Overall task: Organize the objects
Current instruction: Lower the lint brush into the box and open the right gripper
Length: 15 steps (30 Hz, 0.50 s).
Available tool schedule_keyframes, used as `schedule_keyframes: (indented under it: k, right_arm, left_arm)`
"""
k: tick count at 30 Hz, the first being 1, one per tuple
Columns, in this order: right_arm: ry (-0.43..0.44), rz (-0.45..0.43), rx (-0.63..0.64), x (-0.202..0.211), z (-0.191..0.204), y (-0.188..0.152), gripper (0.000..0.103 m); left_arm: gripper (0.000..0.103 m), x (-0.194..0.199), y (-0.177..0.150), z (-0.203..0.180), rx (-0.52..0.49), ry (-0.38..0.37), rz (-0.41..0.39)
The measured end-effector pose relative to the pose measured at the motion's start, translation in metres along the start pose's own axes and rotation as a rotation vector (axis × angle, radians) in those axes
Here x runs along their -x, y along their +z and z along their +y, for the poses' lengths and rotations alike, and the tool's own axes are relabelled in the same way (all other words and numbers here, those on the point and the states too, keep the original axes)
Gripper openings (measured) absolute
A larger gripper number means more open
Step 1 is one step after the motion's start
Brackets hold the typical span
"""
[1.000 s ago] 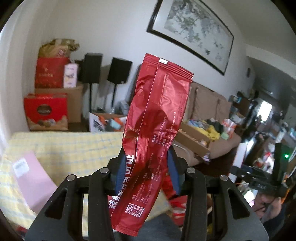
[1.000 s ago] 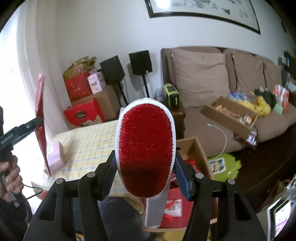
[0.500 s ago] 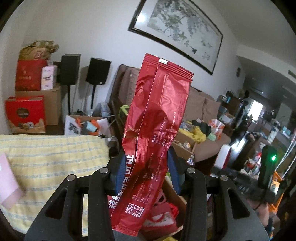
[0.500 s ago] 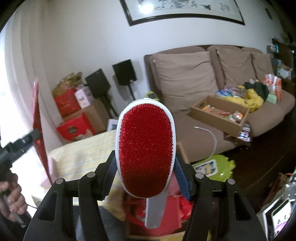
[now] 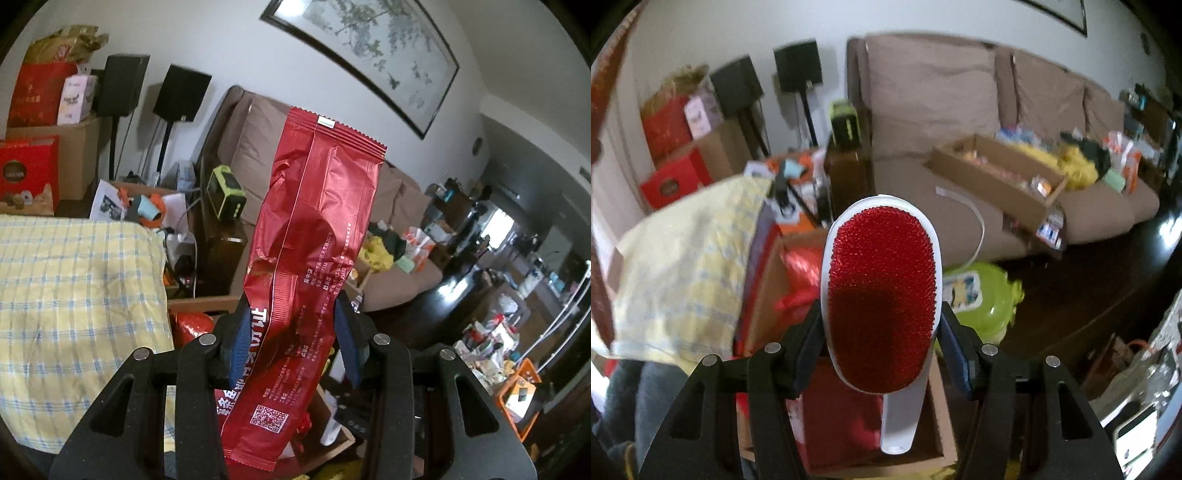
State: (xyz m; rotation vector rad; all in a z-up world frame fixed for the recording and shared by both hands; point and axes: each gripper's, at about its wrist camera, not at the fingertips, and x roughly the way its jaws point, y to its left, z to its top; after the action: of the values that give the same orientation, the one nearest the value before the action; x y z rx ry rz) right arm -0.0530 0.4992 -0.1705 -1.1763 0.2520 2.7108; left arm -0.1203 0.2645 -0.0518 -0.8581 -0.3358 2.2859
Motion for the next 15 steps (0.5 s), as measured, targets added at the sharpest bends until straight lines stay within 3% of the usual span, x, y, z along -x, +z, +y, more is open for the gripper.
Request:
schedule_keyframes:
  k: [7,11,15]
  right_arm:
    - [-0.040,0.168,0.001,-0.062,-0.002,-0.032,0.060]
    - [0.001,0.273,-0.003,-0.087,0.002,-0.048,0.060]
    - [-0.030,0.291,0.013,-0.090,0.003,-0.051,0.062]
  left_arm:
    - [0.039,-0.009,-0.009,0.014,0.033,0.009,0.026]
    - [0.039,-0.010,-0.012,0.015,0.029,0.025,0.023]
    - [0.039,-0.015,-0.015,0.015,0.034,0.036,0.034]
